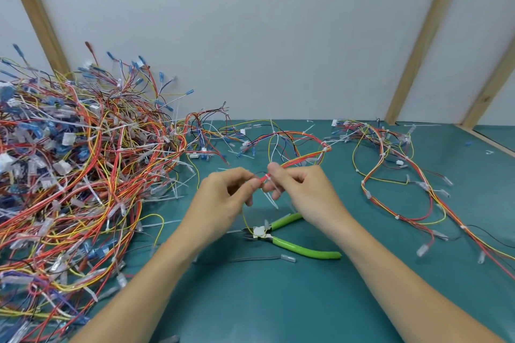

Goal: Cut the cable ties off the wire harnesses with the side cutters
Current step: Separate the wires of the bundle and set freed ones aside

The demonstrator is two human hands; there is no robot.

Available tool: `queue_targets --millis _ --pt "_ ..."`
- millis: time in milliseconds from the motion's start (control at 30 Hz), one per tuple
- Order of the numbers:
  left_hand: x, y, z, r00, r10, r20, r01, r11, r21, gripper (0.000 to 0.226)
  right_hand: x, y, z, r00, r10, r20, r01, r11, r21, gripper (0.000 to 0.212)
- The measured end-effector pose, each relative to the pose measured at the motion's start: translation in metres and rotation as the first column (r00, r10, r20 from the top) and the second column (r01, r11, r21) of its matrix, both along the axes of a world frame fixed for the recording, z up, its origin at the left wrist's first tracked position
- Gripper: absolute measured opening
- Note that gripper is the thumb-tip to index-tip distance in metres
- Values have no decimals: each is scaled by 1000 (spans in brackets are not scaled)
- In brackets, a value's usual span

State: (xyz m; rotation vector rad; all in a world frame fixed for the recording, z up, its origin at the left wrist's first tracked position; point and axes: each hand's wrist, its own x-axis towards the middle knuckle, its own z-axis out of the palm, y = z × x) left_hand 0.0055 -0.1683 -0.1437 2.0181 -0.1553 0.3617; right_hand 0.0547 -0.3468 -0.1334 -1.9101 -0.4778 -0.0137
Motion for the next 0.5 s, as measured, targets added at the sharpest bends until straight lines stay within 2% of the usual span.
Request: queue_targets --millis 67,167,233,300,333,400,433,500 --pt "1 4 2 1000 7 -18 -9 991 -131 24 4 -3 8 993 32 -114 -18 993 118 52" --pt "4 12 2 995 28 -95 -49 974 -221 33 8 -12 15 955 120 -271 -55 971 234 45" --pt "4 12 2 986 -21 -163 -32 949 -313 37 7 -14 16 954 143 -264 -79 968 239 36" --pt "4 12 3 983 -25 -179 -42 932 -360 37 4 -11 17 984 68 -162 -26 969 248 33" --pt "4 12 3 988 16 -155 -66 946 -319 35 4 -10 17 996 -7 -93 33 959 280 36" --pt "4 13 1 985 169 -47 -172 983 -69 33 5 -11 18 982 -187 30 161 908 386 49" --pt "4 13 0 968 249 16 -250 963 100 32 6 -15 21 952 -290 100 221 873 436 53" --pt "0 13 -1 914 393 100 -402 848 346 34 11 -27 27 845 -473 251 297 804 516 50"
